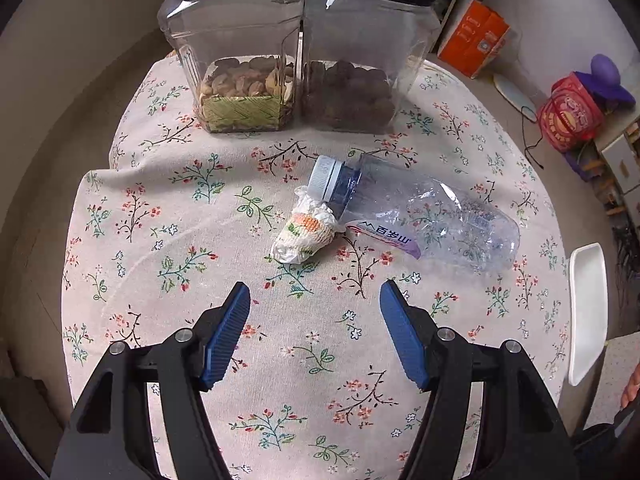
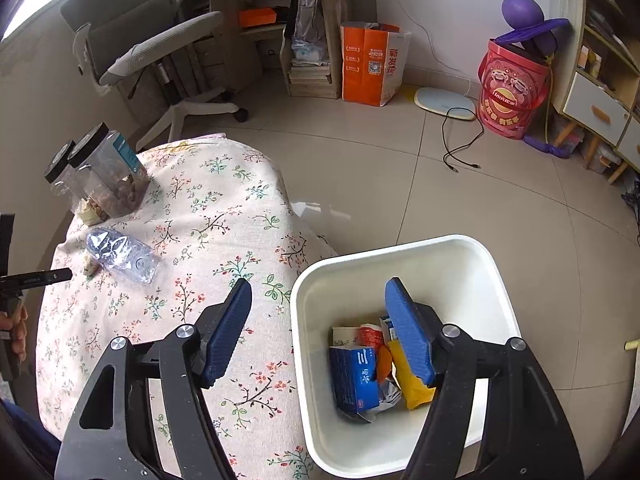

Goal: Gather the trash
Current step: 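Grasp the small white tissue ball beside the bottle with the left tool, then hold the tissue ball in the left tool while the right tool grasps the clear water bottle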

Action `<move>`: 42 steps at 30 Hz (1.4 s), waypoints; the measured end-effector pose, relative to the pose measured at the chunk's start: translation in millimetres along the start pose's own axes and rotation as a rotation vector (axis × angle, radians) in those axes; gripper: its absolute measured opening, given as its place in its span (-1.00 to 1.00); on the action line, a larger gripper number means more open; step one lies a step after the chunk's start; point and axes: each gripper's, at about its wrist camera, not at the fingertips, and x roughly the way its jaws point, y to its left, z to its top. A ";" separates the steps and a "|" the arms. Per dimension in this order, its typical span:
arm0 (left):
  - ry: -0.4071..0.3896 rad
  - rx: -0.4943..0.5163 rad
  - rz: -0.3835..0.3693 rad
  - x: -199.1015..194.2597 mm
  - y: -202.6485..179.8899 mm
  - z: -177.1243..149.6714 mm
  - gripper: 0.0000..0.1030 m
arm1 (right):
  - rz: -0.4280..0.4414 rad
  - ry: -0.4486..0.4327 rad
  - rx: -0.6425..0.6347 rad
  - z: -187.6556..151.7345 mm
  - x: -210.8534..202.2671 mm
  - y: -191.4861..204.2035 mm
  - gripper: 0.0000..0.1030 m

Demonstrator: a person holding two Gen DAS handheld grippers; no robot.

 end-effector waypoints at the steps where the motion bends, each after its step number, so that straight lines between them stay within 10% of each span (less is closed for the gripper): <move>1: -0.003 0.040 0.029 5.2 -2.5 2.4 0.29 | 0.002 0.005 -0.013 -0.2 2.0 4.7 0.30; 15: 0.037 0.118 0.056 53.3 -10.6 28.0 0.26 | 0.098 0.062 -0.351 -14.6 29.4 117.9 0.67; 19: 0.047 0.111 0.046 59.3 -3.9 28.2 -0.33 | 0.094 0.076 -0.454 -17.2 46.9 151.5 0.83; 42: -0.012 -0.072 -0.165 -18.1 36.6 8.4 -0.36 | 0.147 0.023 -0.809 -3.9 122.8 279.7 0.86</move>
